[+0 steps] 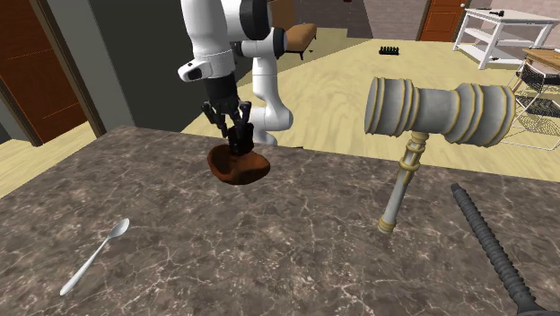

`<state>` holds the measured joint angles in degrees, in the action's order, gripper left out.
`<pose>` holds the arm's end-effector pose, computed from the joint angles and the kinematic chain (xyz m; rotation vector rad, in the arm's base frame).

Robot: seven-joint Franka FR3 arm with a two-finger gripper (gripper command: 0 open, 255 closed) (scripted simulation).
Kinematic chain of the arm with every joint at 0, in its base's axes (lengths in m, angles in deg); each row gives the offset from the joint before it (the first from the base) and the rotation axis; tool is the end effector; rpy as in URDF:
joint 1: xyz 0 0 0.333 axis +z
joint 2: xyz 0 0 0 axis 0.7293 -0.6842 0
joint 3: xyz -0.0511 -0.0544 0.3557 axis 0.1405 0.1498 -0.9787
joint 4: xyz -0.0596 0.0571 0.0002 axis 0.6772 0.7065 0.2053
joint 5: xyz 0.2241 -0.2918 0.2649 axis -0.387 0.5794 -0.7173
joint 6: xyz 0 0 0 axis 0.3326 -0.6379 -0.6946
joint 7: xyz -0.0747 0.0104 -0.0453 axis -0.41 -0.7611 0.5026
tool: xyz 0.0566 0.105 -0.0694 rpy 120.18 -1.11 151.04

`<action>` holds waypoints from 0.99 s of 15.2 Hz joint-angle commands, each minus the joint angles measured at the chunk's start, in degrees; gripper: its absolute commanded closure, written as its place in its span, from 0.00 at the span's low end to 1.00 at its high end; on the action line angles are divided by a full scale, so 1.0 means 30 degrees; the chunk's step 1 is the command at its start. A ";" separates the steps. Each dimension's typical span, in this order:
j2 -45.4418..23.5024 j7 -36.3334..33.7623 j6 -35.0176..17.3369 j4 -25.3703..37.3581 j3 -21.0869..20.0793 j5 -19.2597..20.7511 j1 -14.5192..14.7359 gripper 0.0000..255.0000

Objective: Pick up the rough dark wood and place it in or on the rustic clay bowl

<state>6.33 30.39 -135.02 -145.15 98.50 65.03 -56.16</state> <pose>0.4646 -0.1604 0.6925 -2.9621 0.6601 -0.0306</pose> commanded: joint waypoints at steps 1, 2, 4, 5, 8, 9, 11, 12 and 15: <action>0.0209 0.0026 -0.0557 -0.0749 -0.0013 0.0029 -0.0014 1.00; 0.0295 0.0040 -0.0817 -0.1095 -0.0018 0.0041 -0.0020 1.00; 0.0380 0.0053 -0.1081 -0.1443 -0.0022 0.0052 -0.0027 1.00; 0.0378 0.0053 -0.1080 -0.1441 -0.0022 0.0052 -0.0027 1.00; 0.0377 0.0053 -0.1080 -0.1440 -0.0022 0.0052 -0.0027 1.00; 0.0377 0.0053 -0.1080 -0.1440 -0.0022 0.0052 -0.0027 1.00; 0.0378 0.0053 -0.1081 -0.1441 -0.0022 0.0052 -0.0027 0.00; 0.0377 0.0054 -0.1082 -0.1442 -0.0021 0.0052 -0.0027 0.00; 0.0377 0.0054 -0.1082 -0.1442 -0.0021 0.0052 -0.0027 0.00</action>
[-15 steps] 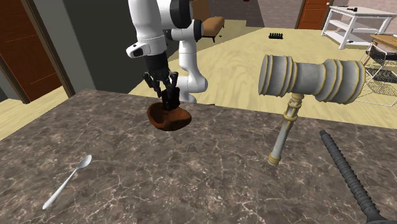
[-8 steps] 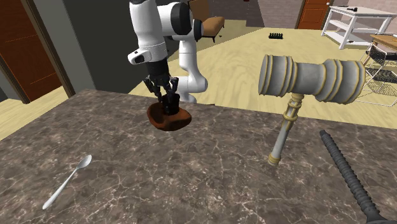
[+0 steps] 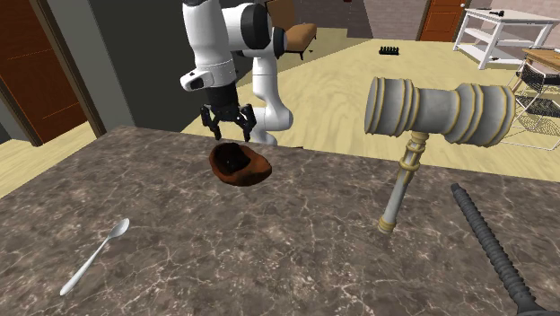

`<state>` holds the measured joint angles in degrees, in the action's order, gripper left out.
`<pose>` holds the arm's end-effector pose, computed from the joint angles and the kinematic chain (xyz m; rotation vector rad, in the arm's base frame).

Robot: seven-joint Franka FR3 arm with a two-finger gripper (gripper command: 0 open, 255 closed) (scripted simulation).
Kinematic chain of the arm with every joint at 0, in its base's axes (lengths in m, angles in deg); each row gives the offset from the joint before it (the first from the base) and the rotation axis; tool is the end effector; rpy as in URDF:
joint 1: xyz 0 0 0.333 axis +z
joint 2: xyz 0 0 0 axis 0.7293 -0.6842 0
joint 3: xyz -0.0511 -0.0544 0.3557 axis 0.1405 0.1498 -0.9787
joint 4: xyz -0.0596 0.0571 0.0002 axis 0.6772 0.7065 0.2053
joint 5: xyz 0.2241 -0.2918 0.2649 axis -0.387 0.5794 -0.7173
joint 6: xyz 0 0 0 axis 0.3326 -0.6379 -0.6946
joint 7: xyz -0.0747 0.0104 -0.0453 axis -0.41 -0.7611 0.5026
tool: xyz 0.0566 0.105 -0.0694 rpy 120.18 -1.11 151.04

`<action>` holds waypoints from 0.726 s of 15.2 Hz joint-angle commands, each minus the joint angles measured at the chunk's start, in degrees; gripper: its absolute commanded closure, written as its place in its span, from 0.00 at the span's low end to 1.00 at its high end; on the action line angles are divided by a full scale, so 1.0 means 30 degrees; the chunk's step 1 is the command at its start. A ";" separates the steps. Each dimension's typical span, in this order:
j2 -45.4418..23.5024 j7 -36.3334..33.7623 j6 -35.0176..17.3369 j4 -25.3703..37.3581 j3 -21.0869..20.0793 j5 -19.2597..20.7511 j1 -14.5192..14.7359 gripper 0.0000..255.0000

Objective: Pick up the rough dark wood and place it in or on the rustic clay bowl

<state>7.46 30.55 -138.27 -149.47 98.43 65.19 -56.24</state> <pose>0.4639 -0.1601 0.6673 -2.9622 0.6600 -0.0320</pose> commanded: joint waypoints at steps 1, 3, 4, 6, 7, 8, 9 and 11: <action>0.0000 0.0000 0.0000 0.0000 0.0000 0.0000 0.0000 0.00; -0.0437 0.0037 0.1318 0.1745 0.0096 -0.0042 -0.0003 0.00; -0.0700 0.0062 0.1989 0.2673 0.0151 -0.0072 -0.0004 0.00; -0.0930 0.0084 0.2526 0.3435 0.0198 -0.0101 -0.0007 0.00; -0.0927 0.0083 0.2525 0.3430 0.0197 -0.0100 -0.0007 0.00; -0.0929 0.0083 0.2526 0.3434 0.0198 -0.0101 -0.0007 0.00; -0.0930 0.0084 0.2526 0.3434 0.0198 -0.0101 -0.0007 0.00; -0.0930 0.0084 0.2526 0.3435 0.0198 -0.0101 -0.0007 0.00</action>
<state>4.70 30.79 -130.72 -139.21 99.01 64.89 -56.26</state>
